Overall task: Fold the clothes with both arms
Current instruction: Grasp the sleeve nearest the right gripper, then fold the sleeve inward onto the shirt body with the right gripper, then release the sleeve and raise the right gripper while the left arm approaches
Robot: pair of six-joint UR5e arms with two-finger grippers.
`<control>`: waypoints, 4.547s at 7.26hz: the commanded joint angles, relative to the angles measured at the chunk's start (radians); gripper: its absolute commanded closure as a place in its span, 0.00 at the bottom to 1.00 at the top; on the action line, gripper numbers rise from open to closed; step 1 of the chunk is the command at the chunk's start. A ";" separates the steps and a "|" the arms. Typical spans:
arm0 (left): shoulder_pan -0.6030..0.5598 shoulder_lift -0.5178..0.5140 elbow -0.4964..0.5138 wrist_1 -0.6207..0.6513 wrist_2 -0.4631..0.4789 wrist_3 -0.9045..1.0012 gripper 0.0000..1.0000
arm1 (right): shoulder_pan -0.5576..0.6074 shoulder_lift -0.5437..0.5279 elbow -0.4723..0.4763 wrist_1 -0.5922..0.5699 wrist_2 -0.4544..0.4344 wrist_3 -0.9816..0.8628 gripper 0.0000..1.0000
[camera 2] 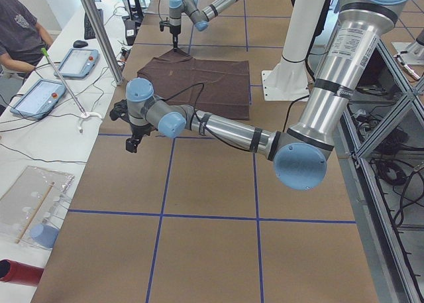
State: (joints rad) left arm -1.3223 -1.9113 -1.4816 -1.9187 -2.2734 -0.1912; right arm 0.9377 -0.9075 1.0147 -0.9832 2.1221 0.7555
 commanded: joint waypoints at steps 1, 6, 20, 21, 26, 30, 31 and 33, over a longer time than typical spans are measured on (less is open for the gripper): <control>0.000 -0.002 0.001 0.001 0.000 -0.001 0.00 | -0.003 0.013 0.004 -0.002 0.001 0.002 1.00; -0.015 -0.006 0.003 0.007 0.000 -0.001 0.00 | -0.002 0.151 0.010 0.001 0.019 0.074 1.00; 0.237 -0.116 0.046 -0.228 0.202 -0.590 0.00 | -0.007 -0.030 0.480 -0.407 0.119 0.128 0.00; 0.276 -0.141 0.137 -0.363 0.262 -0.682 0.00 | 0.015 -0.074 0.552 -0.454 0.119 0.107 0.00; 0.423 -0.250 0.351 -0.471 0.514 -0.814 0.00 | 0.030 -0.129 0.716 -0.689 0.192 -0.157 0.00; 0.442 -0.305 0.477 -0.528 0.541 -0.821 0.01 | 0.032 -0.123 0.722 -0.687 0.199 -0.165 0.00; 0.454 -0.305 0.477 -0.526 0.541 -0.833 0.03 | 0.032 -0.123 0.722 -0.687 0.200 -0.165 0.00; 0.462 -0.304 0.478 -0.526 0.541 -0.835 0.07 | 0.032 -0.123 0.722 -0.687 0.199 -0.163 0.00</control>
State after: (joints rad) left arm -0.8661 -2.2159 -1.0050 -2.4448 -1.7321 -1.0243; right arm 0.9696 -1.0310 1.7363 -1.6705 2.3220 0.5909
